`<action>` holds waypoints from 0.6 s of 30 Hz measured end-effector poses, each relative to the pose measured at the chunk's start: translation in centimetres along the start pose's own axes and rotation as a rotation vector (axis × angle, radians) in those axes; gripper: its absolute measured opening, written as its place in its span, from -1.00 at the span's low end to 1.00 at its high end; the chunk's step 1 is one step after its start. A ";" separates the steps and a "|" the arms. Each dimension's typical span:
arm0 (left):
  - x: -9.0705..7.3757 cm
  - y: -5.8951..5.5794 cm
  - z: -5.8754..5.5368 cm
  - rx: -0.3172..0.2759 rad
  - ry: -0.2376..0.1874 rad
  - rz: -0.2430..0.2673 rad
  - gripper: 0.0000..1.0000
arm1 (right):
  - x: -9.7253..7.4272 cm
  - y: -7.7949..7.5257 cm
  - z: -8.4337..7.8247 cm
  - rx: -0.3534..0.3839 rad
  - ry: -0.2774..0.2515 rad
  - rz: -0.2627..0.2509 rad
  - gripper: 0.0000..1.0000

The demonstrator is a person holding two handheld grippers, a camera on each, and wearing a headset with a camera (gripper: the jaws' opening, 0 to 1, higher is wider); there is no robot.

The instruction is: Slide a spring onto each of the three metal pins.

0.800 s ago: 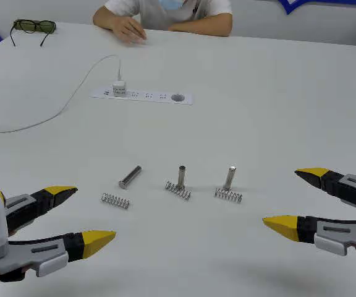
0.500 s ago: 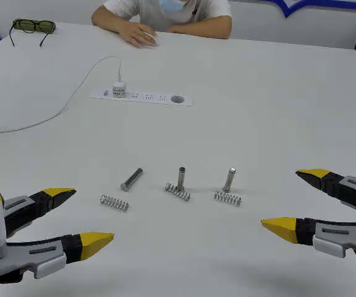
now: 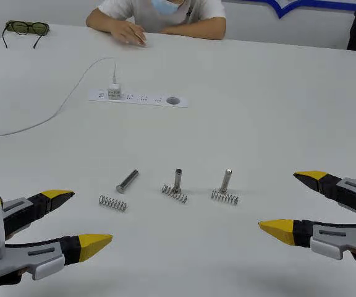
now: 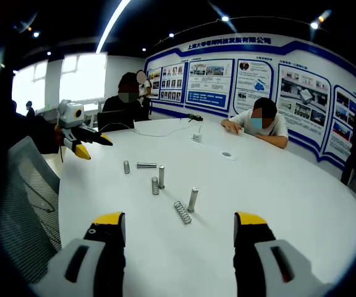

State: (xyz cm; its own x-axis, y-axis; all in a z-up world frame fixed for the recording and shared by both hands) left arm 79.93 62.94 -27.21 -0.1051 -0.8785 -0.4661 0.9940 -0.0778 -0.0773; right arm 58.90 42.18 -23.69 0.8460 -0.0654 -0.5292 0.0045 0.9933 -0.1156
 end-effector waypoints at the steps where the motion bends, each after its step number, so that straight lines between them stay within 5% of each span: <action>1: 0.0 0.0 0.0 0.001 0.002 0.001 0.37 | 0.0 0.0 0.1 0.000 -0.002 0.001 0.46; 18: -0.6 0.6 0.4 -0.001 0.003 0.022 0.34 | 0.6 1.1 0.6 0.008 -0.015 0.016 0.46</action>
State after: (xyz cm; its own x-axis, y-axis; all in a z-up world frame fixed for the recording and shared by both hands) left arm 80.55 63.24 -26.67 -0.0837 -0.8784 -0.4705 0.9960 -0.0586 -0.0679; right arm 59.68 43.28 -23.65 0.8538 -0.0484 -0.5184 -0.0047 0.9949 -0.1006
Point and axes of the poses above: the centre of the closed fingertips' face, and the gripper's own axes: x roughly forward along the fingers, y roughly to its left, z roughly out of its top, the point moved 2 cm from there along -x, roughly backward along the fingers, and after that the axes turned 8 degrees about y, right-handed, at the moved point
